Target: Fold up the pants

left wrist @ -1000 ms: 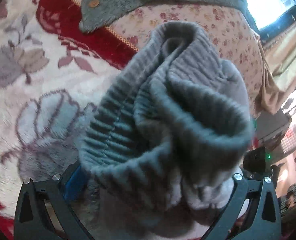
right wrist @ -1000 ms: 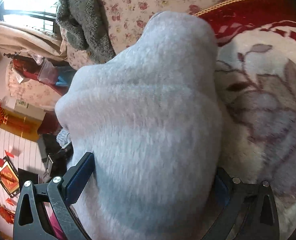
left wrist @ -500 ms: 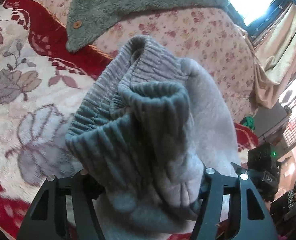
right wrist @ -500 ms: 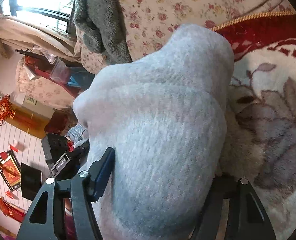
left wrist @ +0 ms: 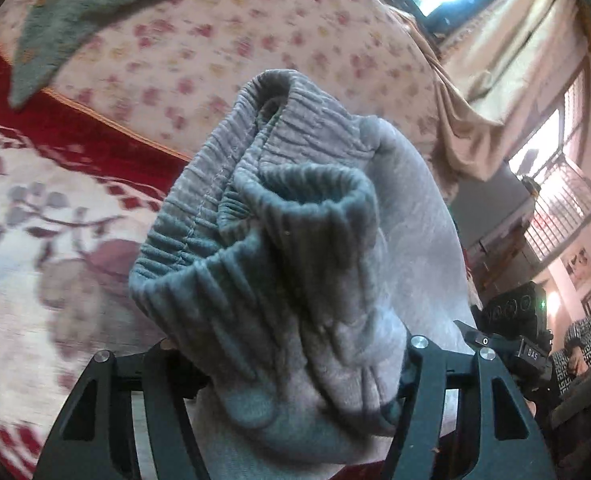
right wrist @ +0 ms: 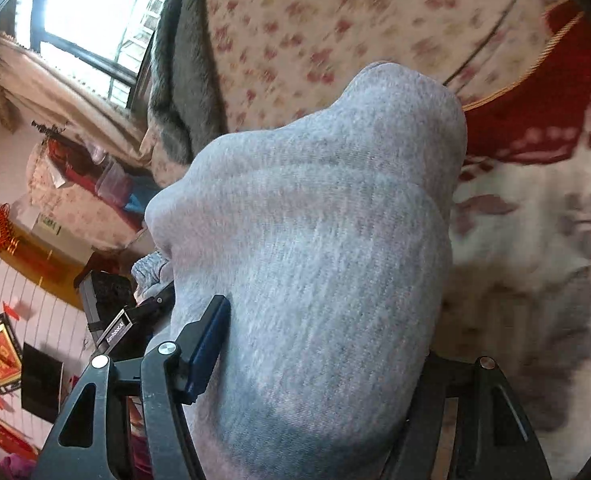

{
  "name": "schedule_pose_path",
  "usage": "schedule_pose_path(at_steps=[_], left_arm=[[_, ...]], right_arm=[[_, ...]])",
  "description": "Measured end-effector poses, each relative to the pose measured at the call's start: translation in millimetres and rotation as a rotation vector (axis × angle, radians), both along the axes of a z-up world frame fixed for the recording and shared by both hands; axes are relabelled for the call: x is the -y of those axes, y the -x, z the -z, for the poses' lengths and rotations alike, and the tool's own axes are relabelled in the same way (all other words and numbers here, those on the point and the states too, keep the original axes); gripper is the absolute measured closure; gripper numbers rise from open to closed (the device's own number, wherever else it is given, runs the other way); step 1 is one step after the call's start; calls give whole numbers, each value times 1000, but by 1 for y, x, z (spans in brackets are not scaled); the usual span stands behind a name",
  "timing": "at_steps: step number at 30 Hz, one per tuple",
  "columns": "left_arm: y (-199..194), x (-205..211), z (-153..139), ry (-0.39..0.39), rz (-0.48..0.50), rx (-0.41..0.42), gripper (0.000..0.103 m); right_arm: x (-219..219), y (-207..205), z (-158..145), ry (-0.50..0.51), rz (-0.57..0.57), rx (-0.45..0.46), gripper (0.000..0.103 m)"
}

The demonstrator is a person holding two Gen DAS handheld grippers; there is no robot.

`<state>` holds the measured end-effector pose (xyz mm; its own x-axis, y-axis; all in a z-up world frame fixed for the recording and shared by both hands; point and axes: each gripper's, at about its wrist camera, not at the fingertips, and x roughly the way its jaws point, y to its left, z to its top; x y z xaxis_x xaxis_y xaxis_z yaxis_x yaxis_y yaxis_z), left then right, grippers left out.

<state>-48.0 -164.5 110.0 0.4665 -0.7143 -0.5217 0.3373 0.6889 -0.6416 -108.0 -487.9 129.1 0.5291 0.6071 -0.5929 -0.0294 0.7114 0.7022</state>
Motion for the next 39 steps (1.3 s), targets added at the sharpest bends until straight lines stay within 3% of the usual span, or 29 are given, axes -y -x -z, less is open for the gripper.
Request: schedule_pose_path(at_steps=[6, 11, 13, 15, 17, 21, 24, 31, 36, 39], left_arm=[[13, 56, 12, -32, 47, -22, 38], [24, 79, 36, -96, 70, -54, 38], [32, 78, 43, -132, 68, -18, 36], [37, 75, 41, -152, 68, 9, 27], [40, 73, 32, -184, 56, 32, 22], [50, 60, 12, -237, 6, 110, 11], [53, 54, 6, -288, -18, 118, 11], [71, 53, -12, -350, -43, 179, 11], [77, 51, -25, -363, -90, 188, 11], [81, 55, -34, -409, -119, 214, 11]], right_arm=[[59, 17, 13, 17, 37, -41, 32], [81, 26, 40, 32, 37, -108, 30], [83, 29, 57, 58, 36, -155, 27], [82, 32, 64, 98, 54, -155, 13], [83, 36, 56, 187, 88, -141, 7], [86, 46, 38, 285, 156, -137, 7], [77, 52, 19, 401, 194, -106, 7], [39, 52, -18, 512, 202, -7, 7], [2, 41, -26, 598, 168, 22, 7], [-12, 42, -28, 623, 188, 36, 7]])
